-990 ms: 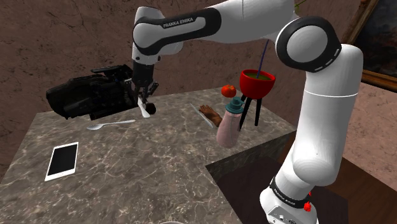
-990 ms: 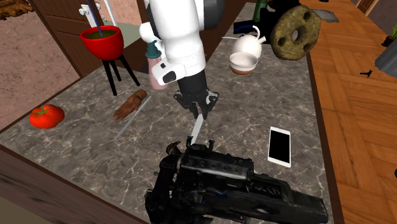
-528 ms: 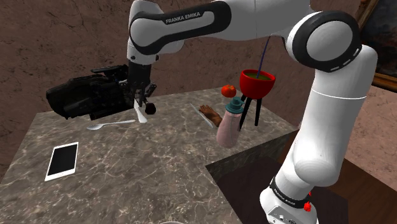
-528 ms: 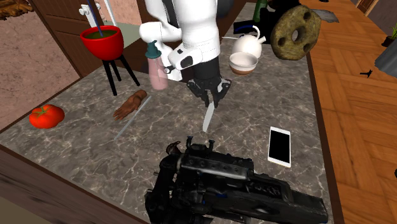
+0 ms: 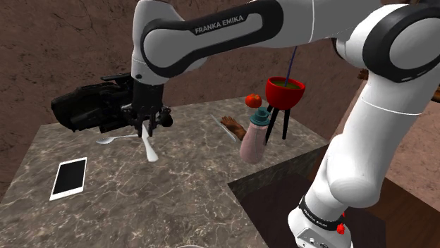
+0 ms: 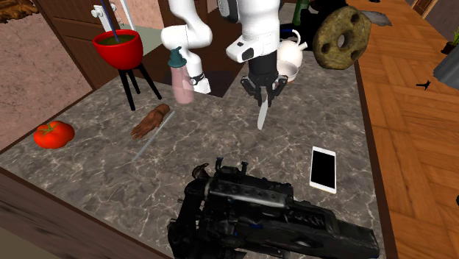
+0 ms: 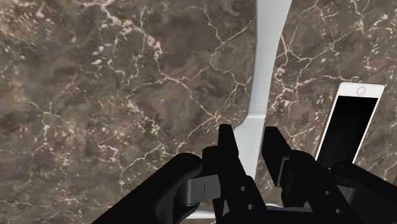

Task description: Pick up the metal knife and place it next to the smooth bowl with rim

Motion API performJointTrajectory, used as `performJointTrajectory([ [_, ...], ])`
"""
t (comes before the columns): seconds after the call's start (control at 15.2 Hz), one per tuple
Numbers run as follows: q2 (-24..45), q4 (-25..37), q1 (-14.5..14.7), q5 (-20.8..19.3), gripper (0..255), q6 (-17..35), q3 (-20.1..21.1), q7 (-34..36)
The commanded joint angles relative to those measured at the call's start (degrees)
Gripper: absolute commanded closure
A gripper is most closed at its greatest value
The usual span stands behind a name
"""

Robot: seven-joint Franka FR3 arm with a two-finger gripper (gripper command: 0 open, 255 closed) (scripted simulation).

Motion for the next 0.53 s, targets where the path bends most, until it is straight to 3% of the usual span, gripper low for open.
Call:
performJointTrajectory([
  [0.0, -1.92, -2.17, 1.17, 0.33, 255, 0.63, 1.12, 2.23],
  [0.46, -5.59, -6.37, 5.47, 0.59, 255, 2.45, 5.66, 10.87],
])
